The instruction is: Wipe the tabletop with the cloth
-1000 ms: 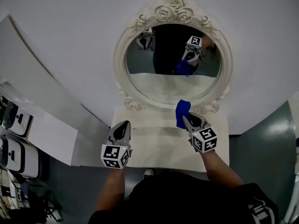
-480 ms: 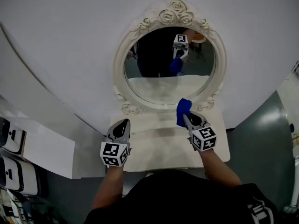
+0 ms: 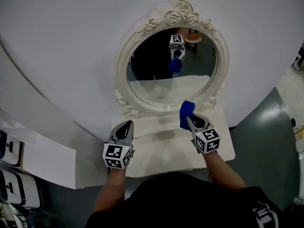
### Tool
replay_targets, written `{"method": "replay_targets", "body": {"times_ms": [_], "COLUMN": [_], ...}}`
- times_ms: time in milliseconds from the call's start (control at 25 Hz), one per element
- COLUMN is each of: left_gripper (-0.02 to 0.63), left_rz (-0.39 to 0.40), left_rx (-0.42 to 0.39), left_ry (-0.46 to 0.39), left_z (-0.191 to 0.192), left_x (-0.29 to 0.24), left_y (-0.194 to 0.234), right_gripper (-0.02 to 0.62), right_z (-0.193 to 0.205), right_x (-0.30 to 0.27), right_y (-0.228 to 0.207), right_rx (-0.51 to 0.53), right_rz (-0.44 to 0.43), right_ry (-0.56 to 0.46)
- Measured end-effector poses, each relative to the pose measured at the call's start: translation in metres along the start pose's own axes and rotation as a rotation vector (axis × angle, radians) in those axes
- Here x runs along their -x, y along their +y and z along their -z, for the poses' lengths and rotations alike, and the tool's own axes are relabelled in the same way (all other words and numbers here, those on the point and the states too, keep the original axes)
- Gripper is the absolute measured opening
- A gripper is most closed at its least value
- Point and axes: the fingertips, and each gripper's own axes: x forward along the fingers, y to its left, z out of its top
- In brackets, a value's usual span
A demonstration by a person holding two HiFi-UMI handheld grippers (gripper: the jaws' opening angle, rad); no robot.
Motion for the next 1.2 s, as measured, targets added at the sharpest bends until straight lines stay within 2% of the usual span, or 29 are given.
{"method": "replay_targets", "body": {"times_ms": [240,440,600,800,960,1200], "left_gripper": [0.011,0.011,0.011,0.011,0.011,0.011], "left_rz": [-0.002,-0.021,-0.059,-0.112,-0.168,-0.244], "left_rx": [0.002,0.01,0.026,0.04,0.051,0.061], "left_ry": [-0.007,-0.007,-0.004,0.002,0.005,0.026], "left_z": [0.0,0.005,0.014,0.026,0.035,0.053], "left_x": [0.002,0.01,0.025,0.049,0.074,0.113], "left_y": [0.01,0.021,0.037,0.057,0.075,0.1], "right_gripper": [0.04,0.04,0.04,0.04,0.04,0.04], "right_z": [0.0,0.006,0.021,0.05,0.075,0.12], "right_x": [-0.011,-0.033,-0.061,-0.104,-0.138,-0.182], "right_y": [0.009,0.03,0.061,0.113,0.164,0.256], "right_rx": [0.005,0.004,0.004,0.051,0.061,0.018], "right_rz": [-0.006,-0.059,-0.137,-0.243,-0.352,-0.531], "right_ry": [0.004,0.027,0.071,0.146,0.206,0.333]}}
